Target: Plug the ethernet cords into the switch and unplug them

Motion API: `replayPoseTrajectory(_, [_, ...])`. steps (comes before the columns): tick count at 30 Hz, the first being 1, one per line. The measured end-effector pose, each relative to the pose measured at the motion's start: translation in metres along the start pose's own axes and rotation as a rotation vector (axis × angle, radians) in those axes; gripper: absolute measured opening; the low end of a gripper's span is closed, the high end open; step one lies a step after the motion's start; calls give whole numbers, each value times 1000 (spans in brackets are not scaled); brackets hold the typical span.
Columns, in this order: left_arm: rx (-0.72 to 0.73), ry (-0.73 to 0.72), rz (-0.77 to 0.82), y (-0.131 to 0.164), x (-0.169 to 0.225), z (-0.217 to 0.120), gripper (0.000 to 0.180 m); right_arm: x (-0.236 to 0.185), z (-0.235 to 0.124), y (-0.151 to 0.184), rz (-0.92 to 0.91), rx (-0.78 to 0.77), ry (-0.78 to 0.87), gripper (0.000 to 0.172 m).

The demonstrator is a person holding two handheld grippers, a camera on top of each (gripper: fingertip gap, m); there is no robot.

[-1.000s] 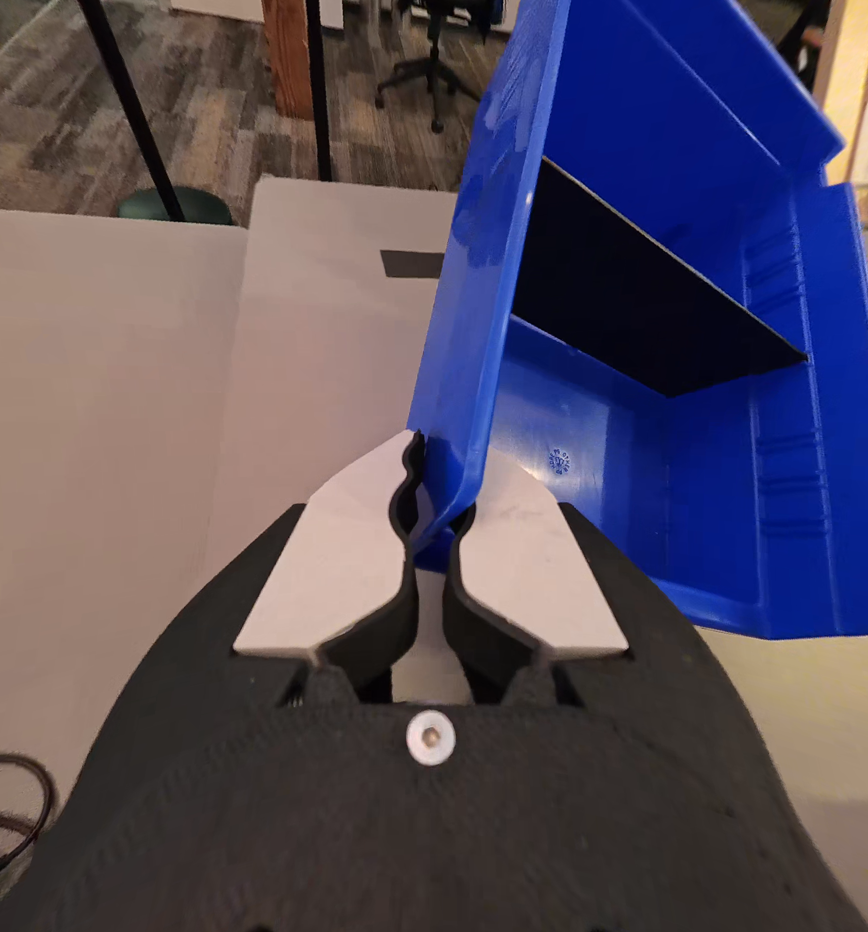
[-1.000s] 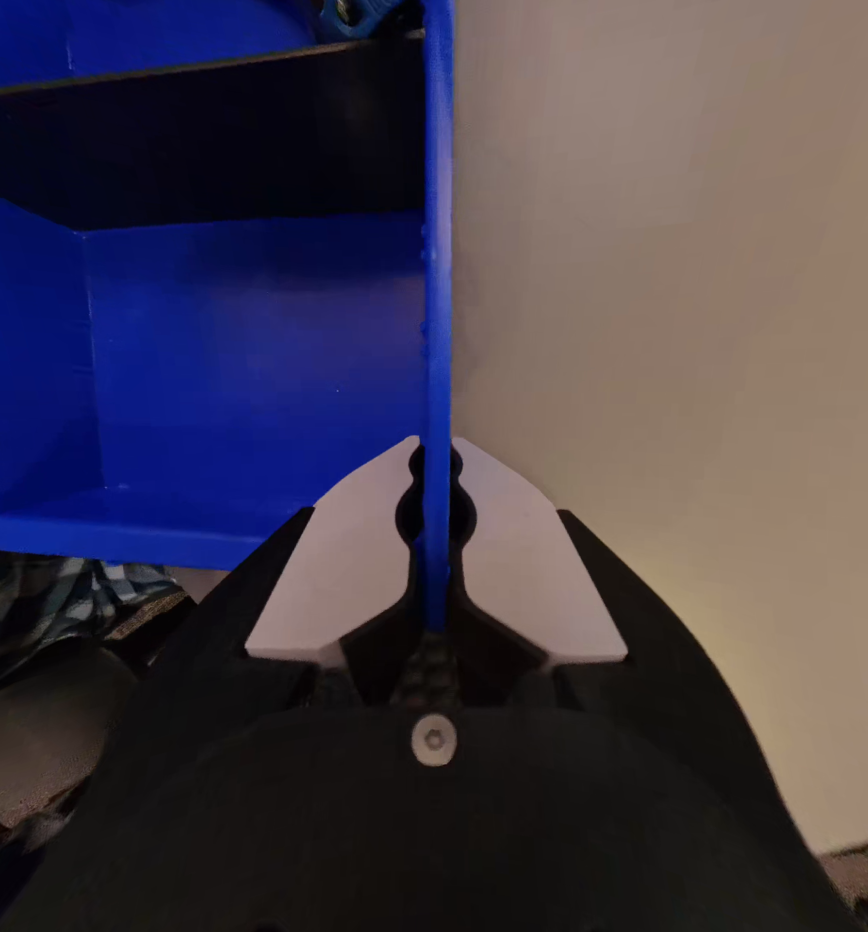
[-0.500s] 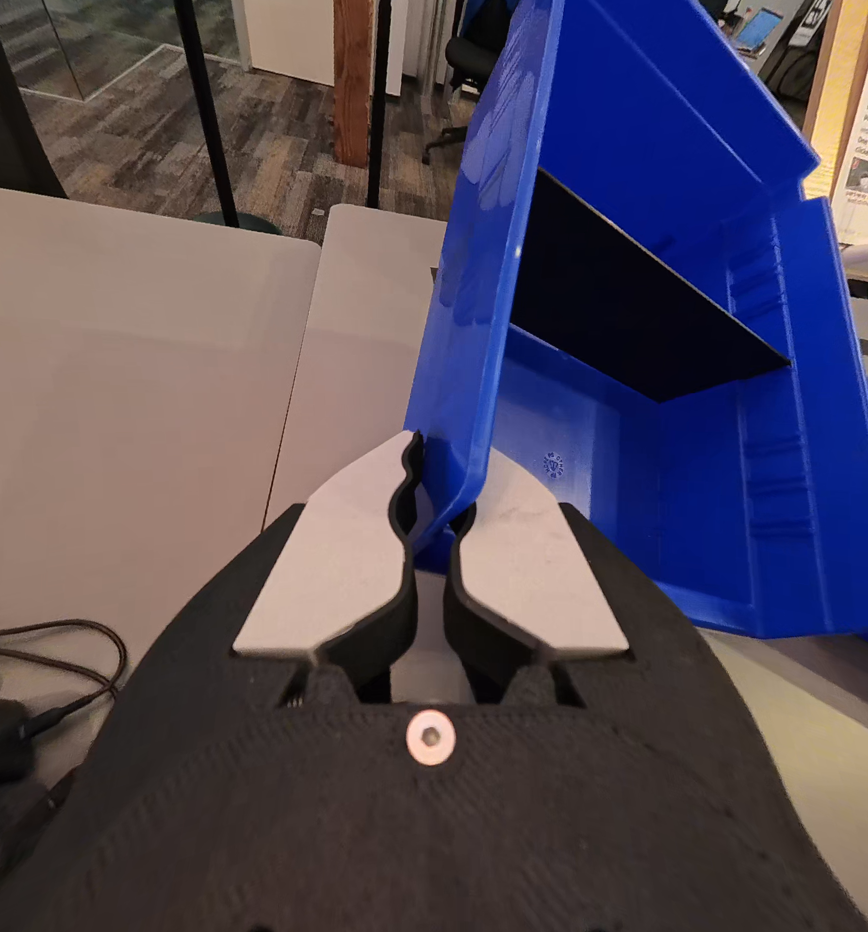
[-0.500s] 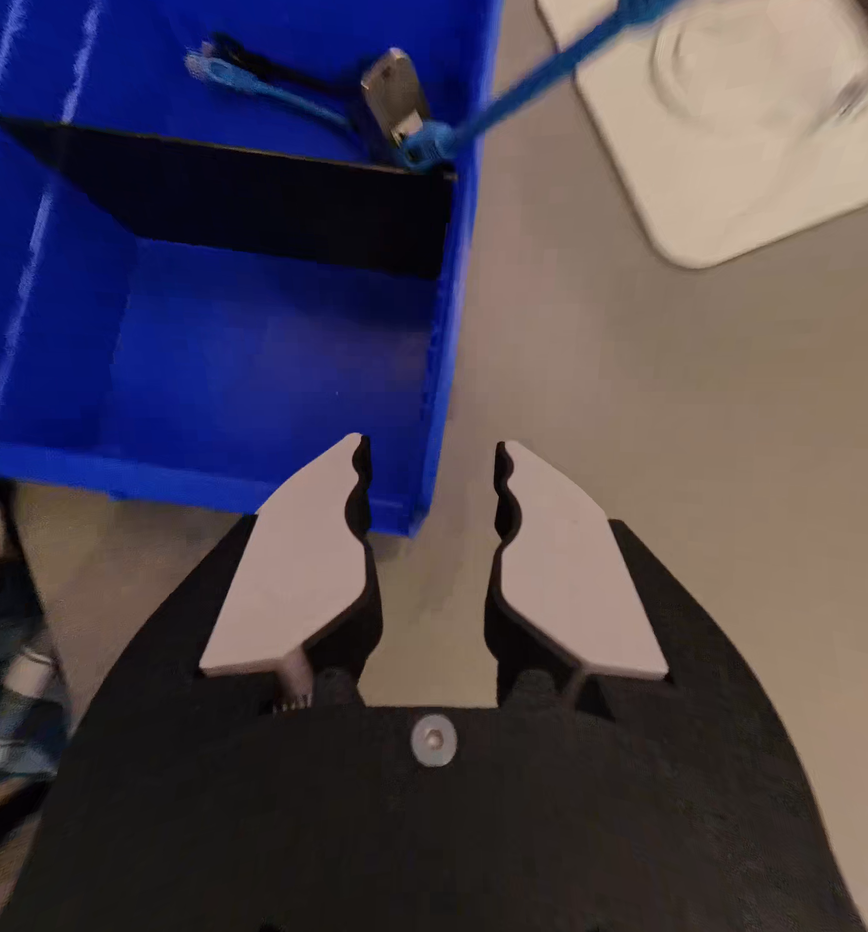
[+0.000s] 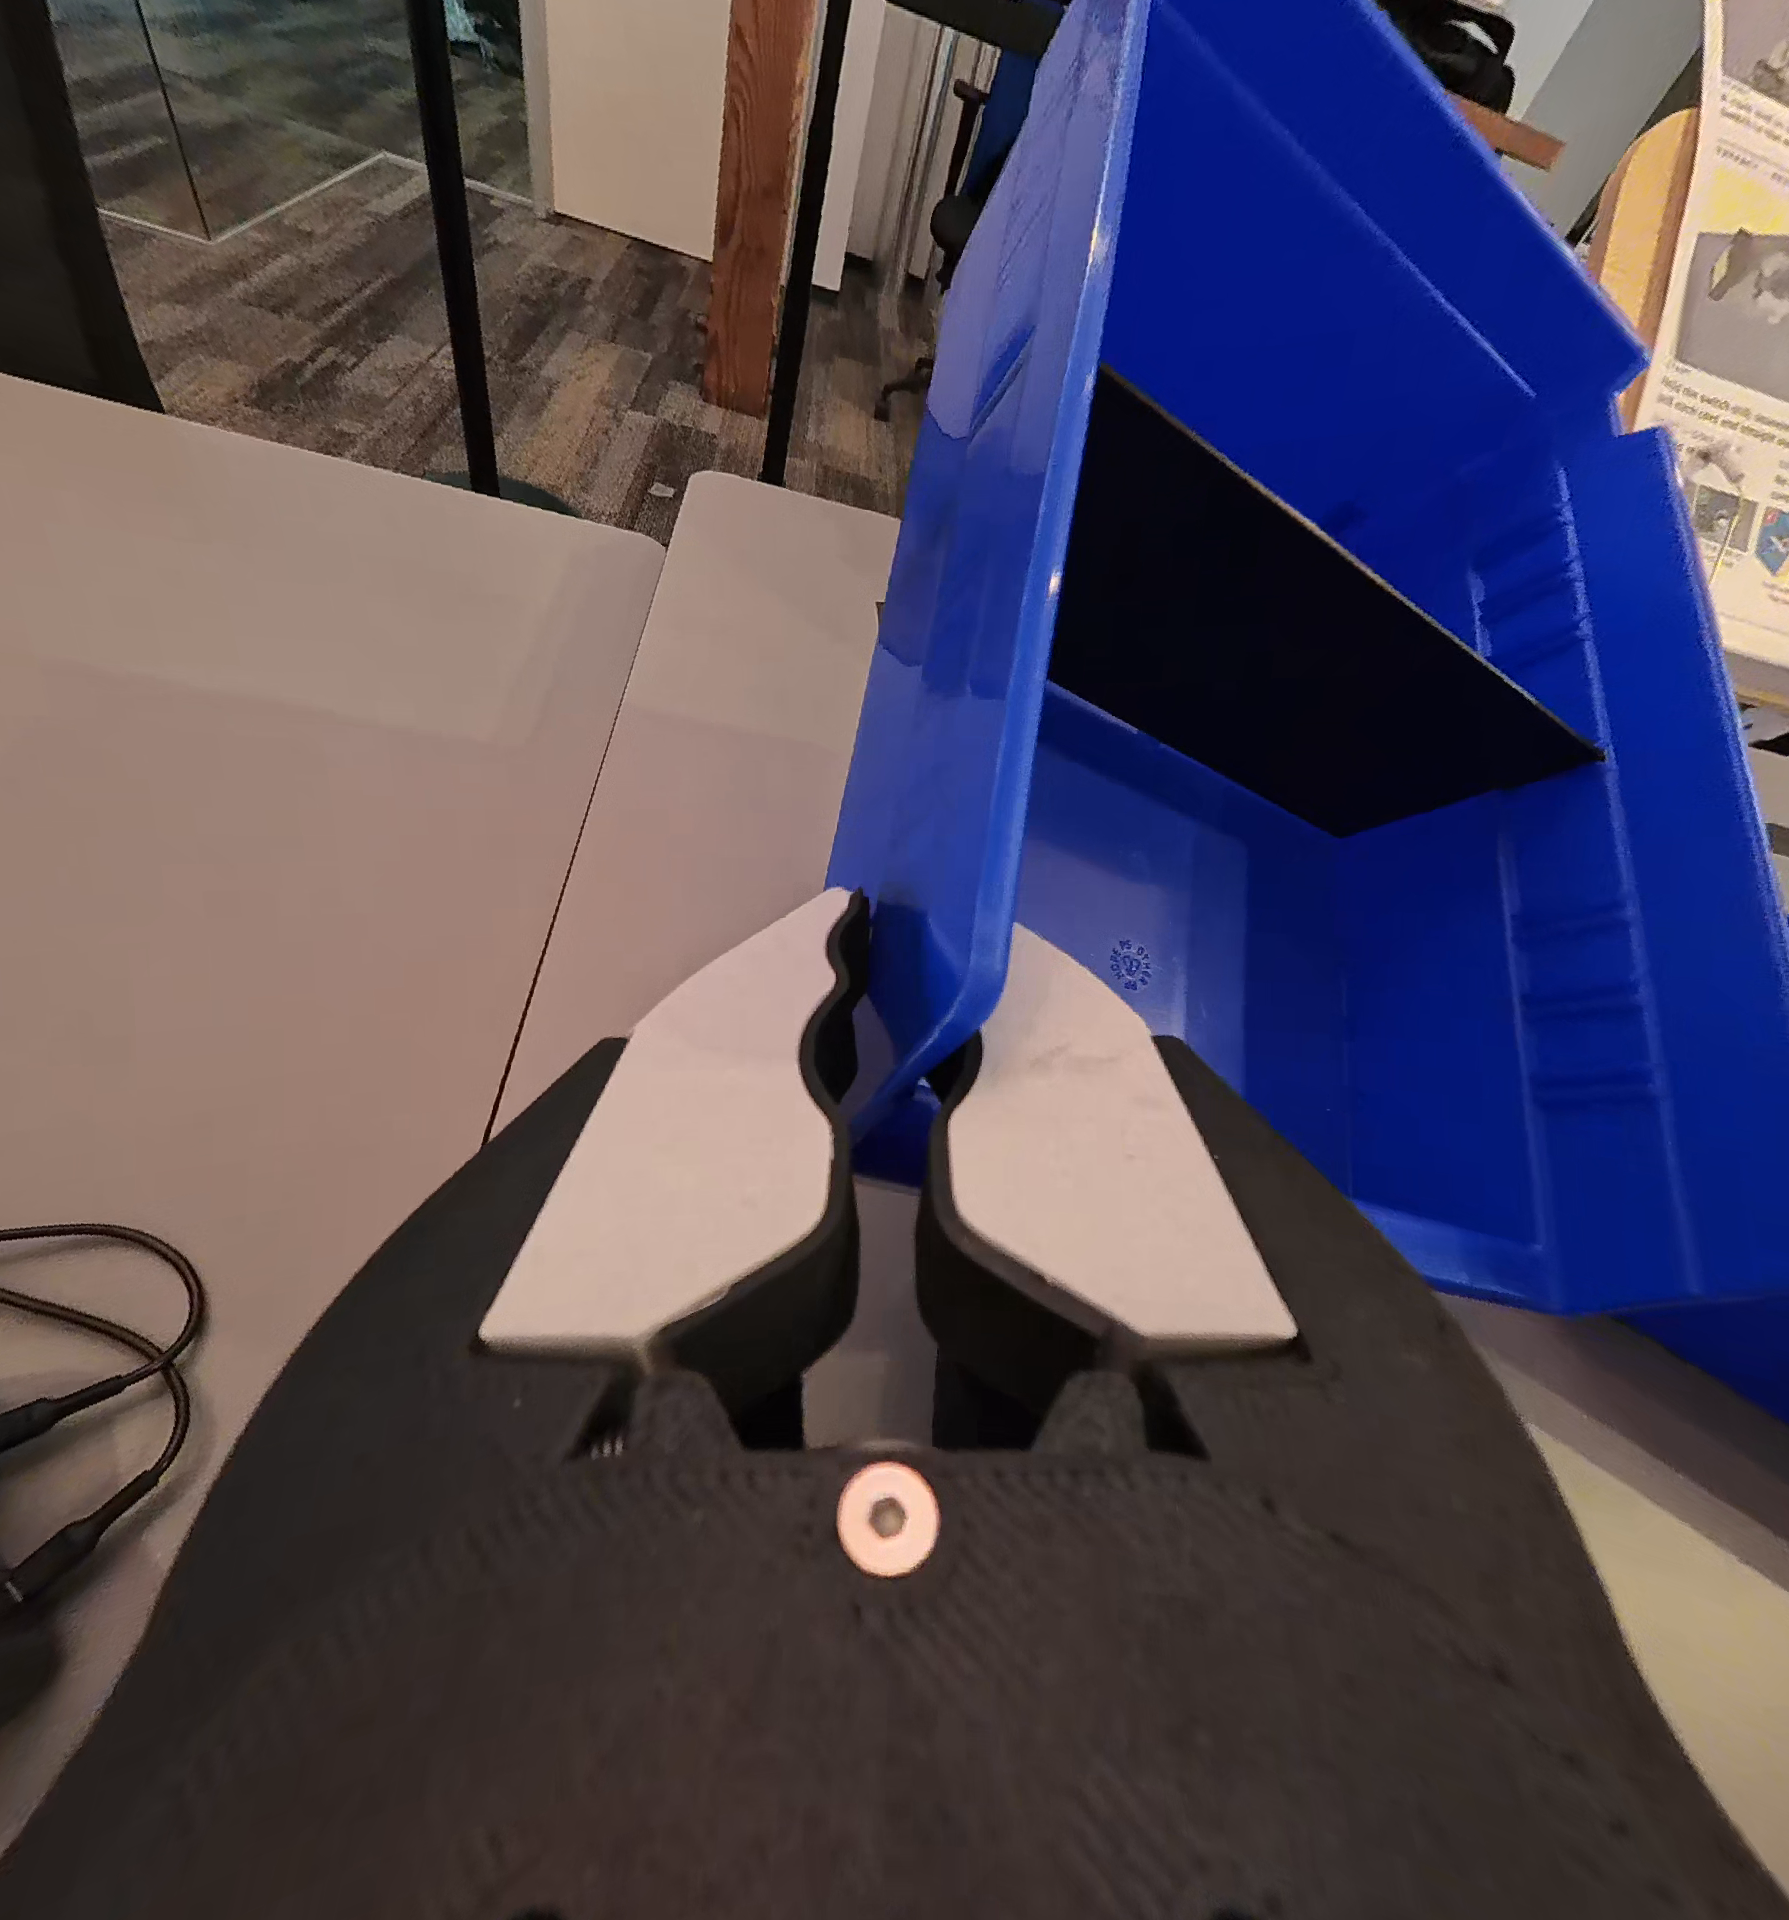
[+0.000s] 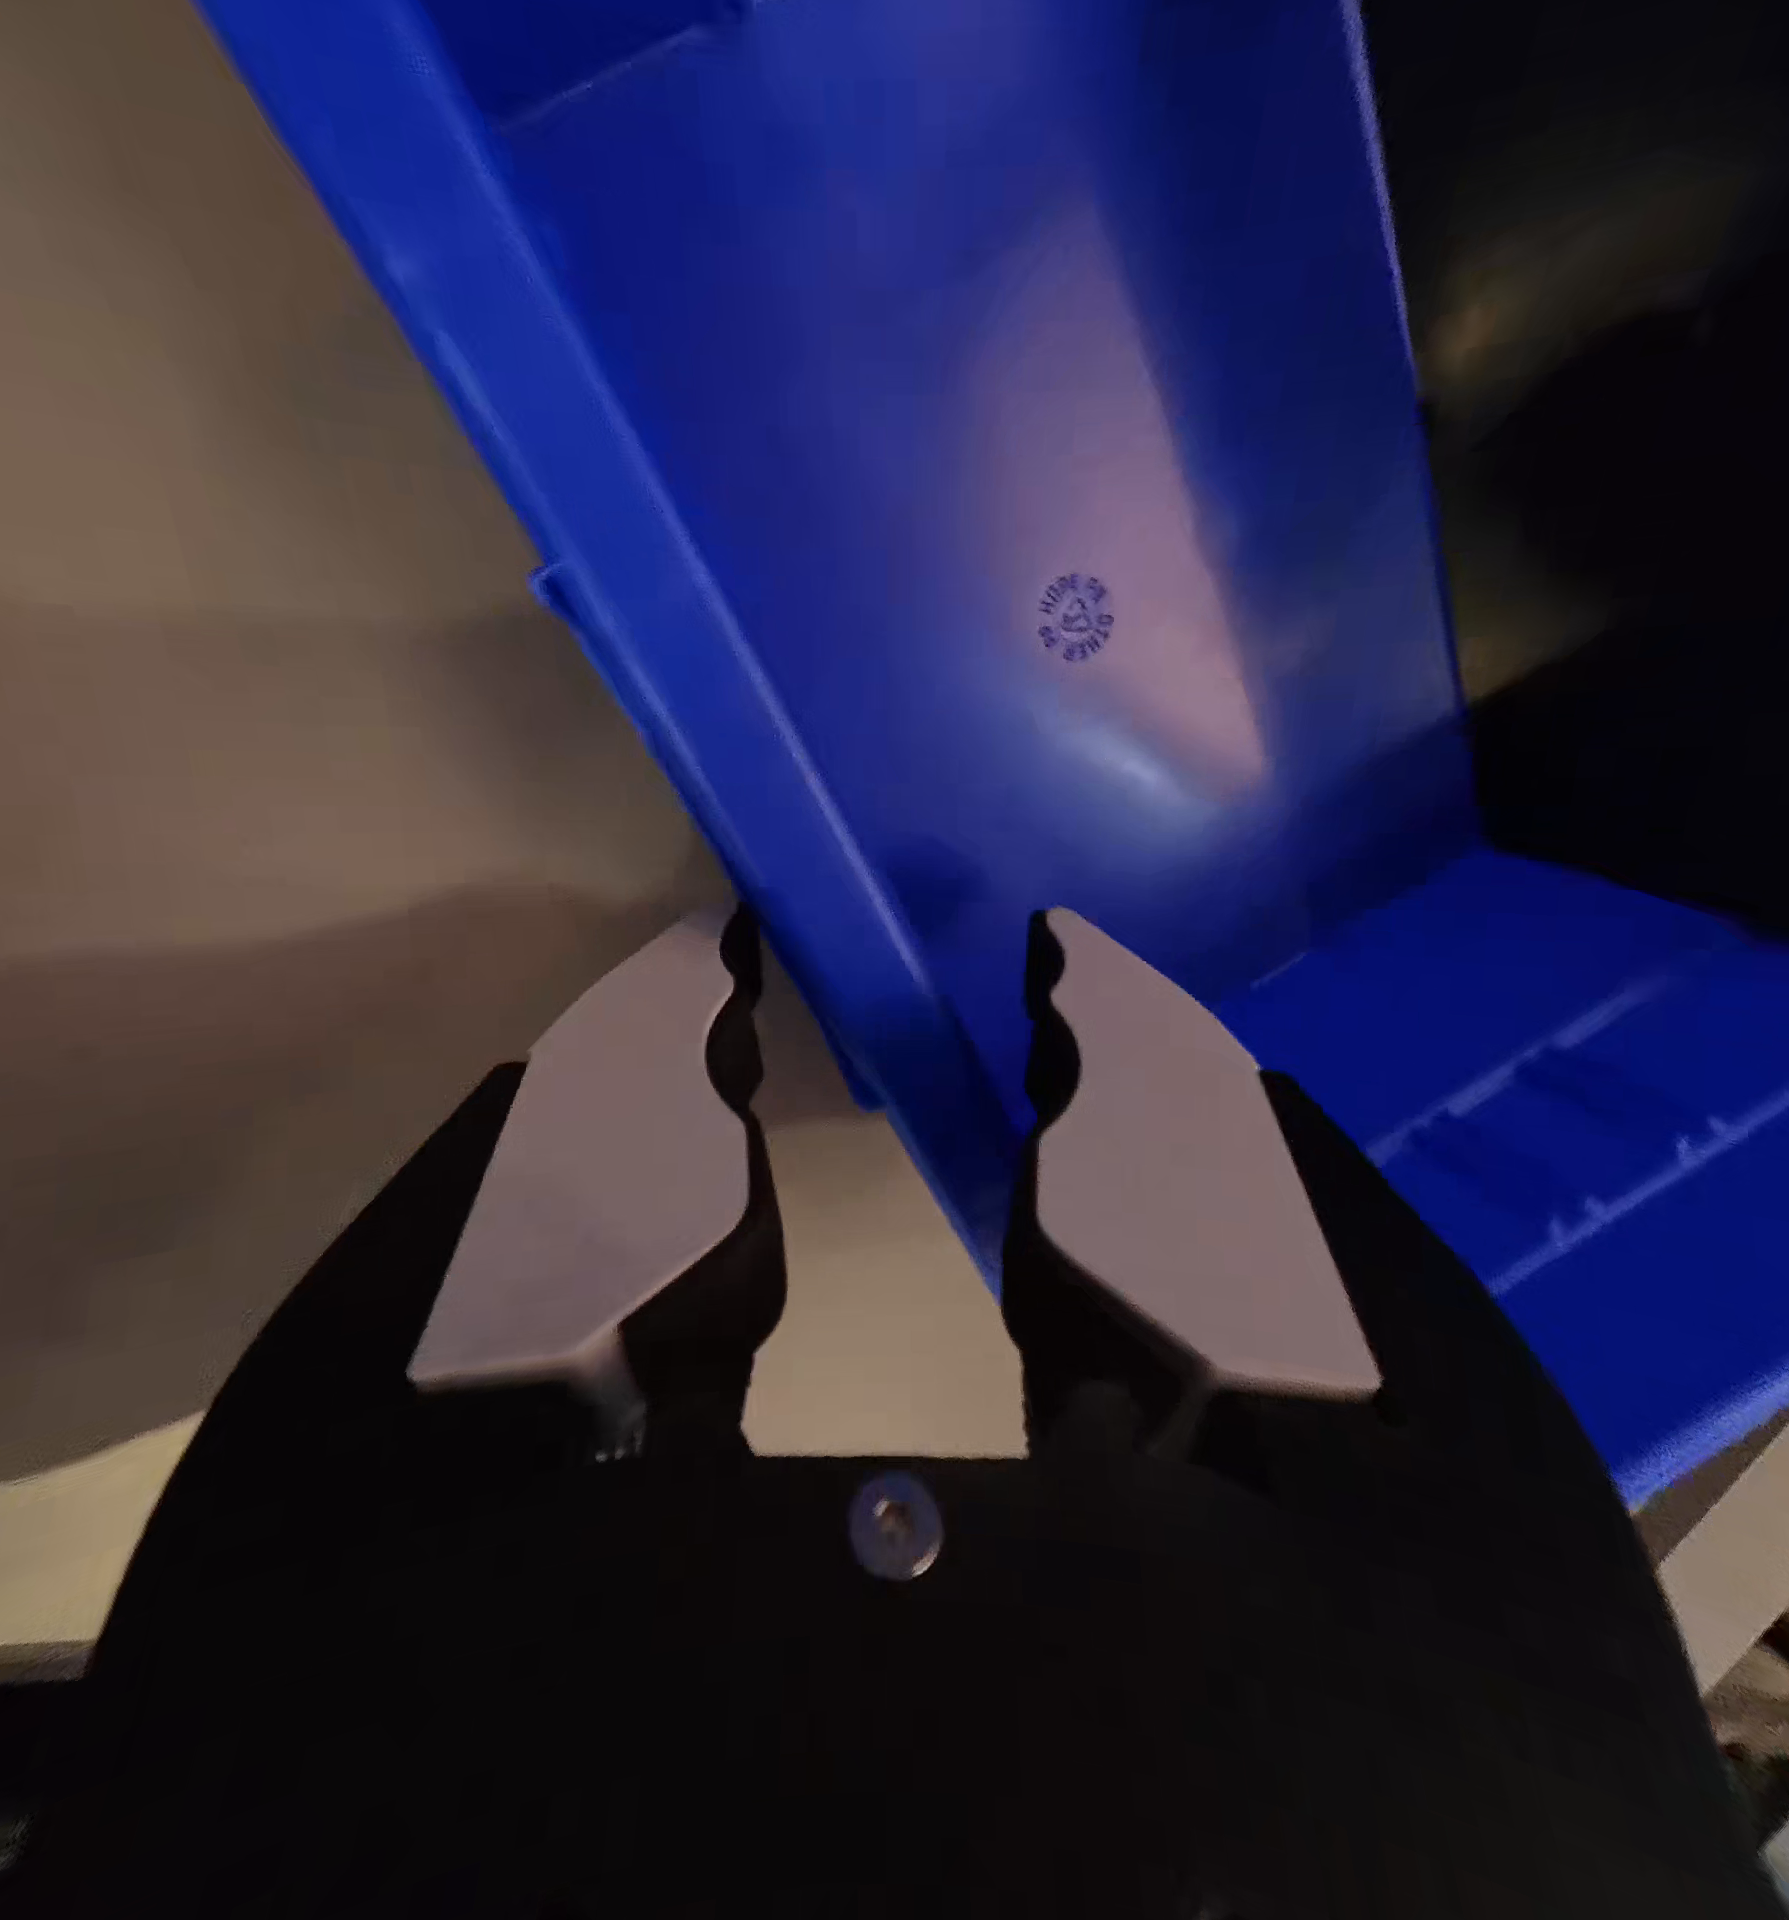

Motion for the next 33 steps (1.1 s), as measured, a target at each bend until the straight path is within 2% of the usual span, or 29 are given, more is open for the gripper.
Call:
replayPoseTrajectory(3, [3, -4, -3, 1, -3, -3, 7, 4, 8, -17, -89, 10, -6, 30])
replayPoseTrajectory(8, [20, -18, -12, 3, -13, -10, 7, 29, 27, -39, -80, -15, -7, 28])
replayPoseTrajectory(16, [95, -37, -35, -2, -35, -44, 7, 106, 69, -111, -40, -50, -17, 27])
replayPoseTrajectory(19, [131, -55, -35, -8, -40, -62, 8, 148, 94, -144, 33, -83, -3, 27])
replayPoseTrajectory(26, [186, -86, -28, -19, -46, -100, 7, 250, 152, -221, 338, -188, 80, 28])
replayPoseTrajectory(33, [213, -82, -38, -23, -37, -116, 8, 337, 196, -254, 590, -284, 142, 28])
Point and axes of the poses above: each gripper's, where its closed fingertips meet, z out along the fingers, y out of its underside, x = y × z across the jaws, the point moved 5 cm from there along -z, back along the fingers, and after that the axes turned 6 degrees about y, right-handed, at the moved point
